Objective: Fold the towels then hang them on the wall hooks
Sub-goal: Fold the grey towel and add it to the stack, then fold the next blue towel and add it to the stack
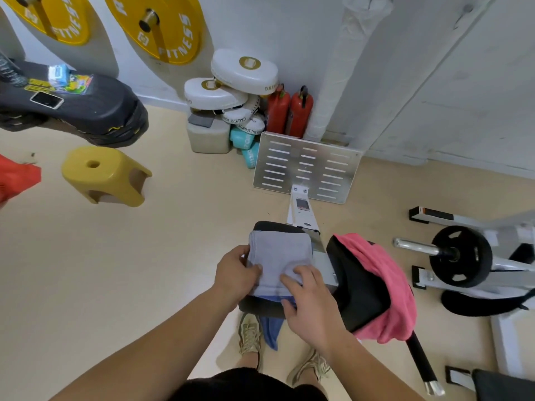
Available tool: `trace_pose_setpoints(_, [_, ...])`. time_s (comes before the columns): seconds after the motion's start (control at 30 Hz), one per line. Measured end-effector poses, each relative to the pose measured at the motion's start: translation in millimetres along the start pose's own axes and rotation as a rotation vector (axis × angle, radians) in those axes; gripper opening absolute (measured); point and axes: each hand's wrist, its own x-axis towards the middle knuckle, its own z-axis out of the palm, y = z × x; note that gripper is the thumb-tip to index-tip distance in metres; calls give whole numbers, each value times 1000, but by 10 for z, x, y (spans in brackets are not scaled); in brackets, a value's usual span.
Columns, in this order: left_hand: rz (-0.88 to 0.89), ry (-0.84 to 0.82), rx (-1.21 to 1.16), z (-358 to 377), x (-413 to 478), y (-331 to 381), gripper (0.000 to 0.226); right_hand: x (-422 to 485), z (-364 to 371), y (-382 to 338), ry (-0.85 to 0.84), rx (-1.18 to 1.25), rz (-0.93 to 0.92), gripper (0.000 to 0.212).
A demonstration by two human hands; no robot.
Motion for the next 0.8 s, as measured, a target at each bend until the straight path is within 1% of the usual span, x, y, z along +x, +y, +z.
trace_pose_setpoints(0.07, [54,-18,-18,14,-27,6,37,-22,-71,-6,64,6,-52,20])
trace_pose_setpoints(0.1, [73,-36,-45,24,-39,15,39,-30,-98,-26,90,6,-78,15])
trace_pose_setpoints(0.13, [89,-46,-59,32,-43,19,40,-36,-110,-40,107,12,-94,16])
trace_pose_setpoints(0.2, [101,-3,-2,27,-6,-8,41,-69,-78,-30,98,40,-94,21])
trace_pose_setpoints(0.27, [99,61,156,12,28,-55,41,-120,-11,33,11,3,-108,37])
trace_pose_setpoints(0.33, [113,80,281,23,19,-74,44,-144,14,102,-87,-65,-143,54])
trace_pose_setpoints(0.4, [133,103,363,52,-23,-63,47,-178,-36,137,-154,-65,-143,58])
trace_pose_setpoints(0.43, [142,127,383,63,-61,-57,48,-215,-84,143,-156,-35,-139,54])
trace_pose_setpoints(0.47, [161,156,393,72,-111,-57,47,-261,-134,152,-120,-7,-138,47])
trace_pose_setpoints(0.53, [241,222,394,88,-266,-71,44,-375,-242,201,-1,19,-125,33])
trace_pose_setpoints(0.6, [333,267,367,129,-487,-105,38,-523,-322,274,86,88,-103,28])
trace_pose_setpoints(0.63, [362,270,337,172,-614,-130,35,-611,-349,318,96,144,-89,28])
trace_pose_setpoints(0.7, [371,243,260,315,-890,-196,24,-799,-379,429,35,263,-15,23])
trace_pose_setpoints(0.77, [336,180,222,523,-1159,-321,15,-990,-372,563,-67,387,92,20])
trace_pose_setpoints(0.8, [302,137,218,646,-1263,-425,14,-1085,-339,639,-119,452,145,21])
